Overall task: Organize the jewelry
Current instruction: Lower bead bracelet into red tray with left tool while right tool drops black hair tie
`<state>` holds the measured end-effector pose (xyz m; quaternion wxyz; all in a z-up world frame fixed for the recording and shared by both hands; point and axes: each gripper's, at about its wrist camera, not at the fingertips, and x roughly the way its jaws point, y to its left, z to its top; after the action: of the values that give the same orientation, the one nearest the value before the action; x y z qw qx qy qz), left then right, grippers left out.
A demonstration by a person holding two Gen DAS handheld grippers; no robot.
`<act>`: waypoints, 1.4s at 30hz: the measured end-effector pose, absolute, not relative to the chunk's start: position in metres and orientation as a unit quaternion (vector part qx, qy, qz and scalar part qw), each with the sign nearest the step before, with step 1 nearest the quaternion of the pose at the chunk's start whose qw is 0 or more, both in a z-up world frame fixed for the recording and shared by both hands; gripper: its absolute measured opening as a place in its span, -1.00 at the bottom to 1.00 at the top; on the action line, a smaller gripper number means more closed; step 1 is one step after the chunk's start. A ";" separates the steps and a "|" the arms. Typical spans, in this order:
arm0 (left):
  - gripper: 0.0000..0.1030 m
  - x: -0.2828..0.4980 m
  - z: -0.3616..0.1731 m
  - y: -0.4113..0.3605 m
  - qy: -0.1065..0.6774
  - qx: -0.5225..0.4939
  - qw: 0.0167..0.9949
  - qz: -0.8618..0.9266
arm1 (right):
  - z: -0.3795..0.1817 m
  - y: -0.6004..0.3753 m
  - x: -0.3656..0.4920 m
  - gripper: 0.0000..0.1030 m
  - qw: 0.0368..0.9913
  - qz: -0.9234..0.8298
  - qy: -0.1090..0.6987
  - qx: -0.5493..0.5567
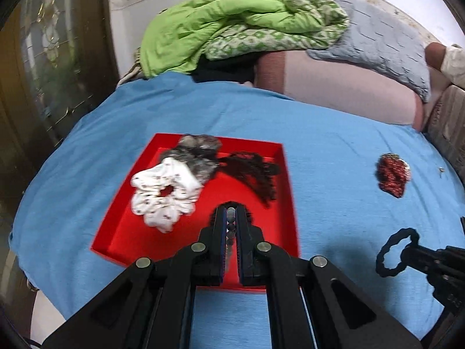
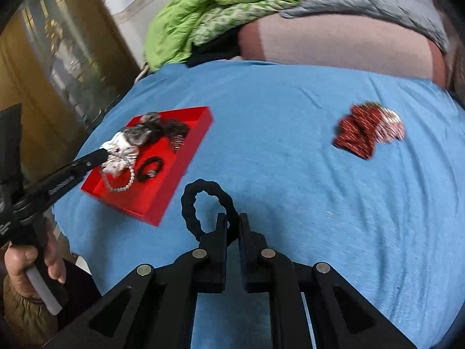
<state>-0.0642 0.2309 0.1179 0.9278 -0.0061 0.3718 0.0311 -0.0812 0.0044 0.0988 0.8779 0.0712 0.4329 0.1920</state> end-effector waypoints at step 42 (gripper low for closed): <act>-0.88 -0.043 0.067 0.320 0.430 -0.098 0.893 0.095 | 0.058 0.180 -0.017 -0.82 0.833 0.253 0.491 -0.034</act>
<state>-0.0433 0.3197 0.0665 0.8925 -0.0978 0.4299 0.0949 -0.0170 0.1803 0.0582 0.8329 -0.0340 0.4909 0.2533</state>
